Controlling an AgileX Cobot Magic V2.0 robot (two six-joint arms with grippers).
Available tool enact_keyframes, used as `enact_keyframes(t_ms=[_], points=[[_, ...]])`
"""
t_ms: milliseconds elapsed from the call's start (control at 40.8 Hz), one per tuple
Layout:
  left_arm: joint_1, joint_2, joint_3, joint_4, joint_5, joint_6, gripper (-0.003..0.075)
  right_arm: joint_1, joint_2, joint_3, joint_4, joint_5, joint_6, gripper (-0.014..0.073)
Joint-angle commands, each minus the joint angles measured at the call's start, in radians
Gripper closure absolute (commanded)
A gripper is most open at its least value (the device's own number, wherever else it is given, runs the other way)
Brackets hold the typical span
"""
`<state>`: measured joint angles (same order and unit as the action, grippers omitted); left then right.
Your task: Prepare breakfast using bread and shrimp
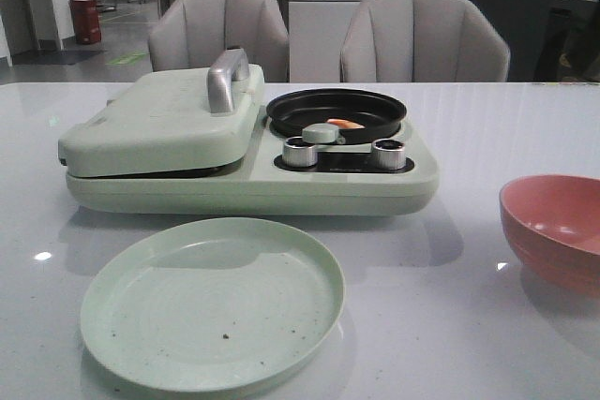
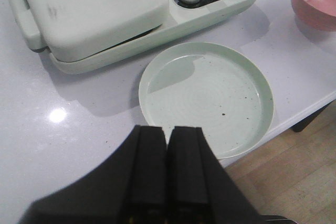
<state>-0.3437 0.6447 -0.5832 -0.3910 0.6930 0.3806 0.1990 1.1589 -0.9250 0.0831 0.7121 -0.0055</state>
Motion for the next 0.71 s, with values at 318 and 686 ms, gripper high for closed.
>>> enact_keyframes(t_ms=[318, 686], points=[[-0.008, -0.003, -0.028, -0.025, -0.06, -0.007, 0.0619, 0.057, -0.427, 0.111, -0.047, 0.161, 0.031, 0.0142], [-0.008, -0.003, -0.028, -0.025, -0.06, -0.007, 0.0619, 0.056, -0.691, 0.219, -0.058, 0.225, 0.034, 0.0143]])
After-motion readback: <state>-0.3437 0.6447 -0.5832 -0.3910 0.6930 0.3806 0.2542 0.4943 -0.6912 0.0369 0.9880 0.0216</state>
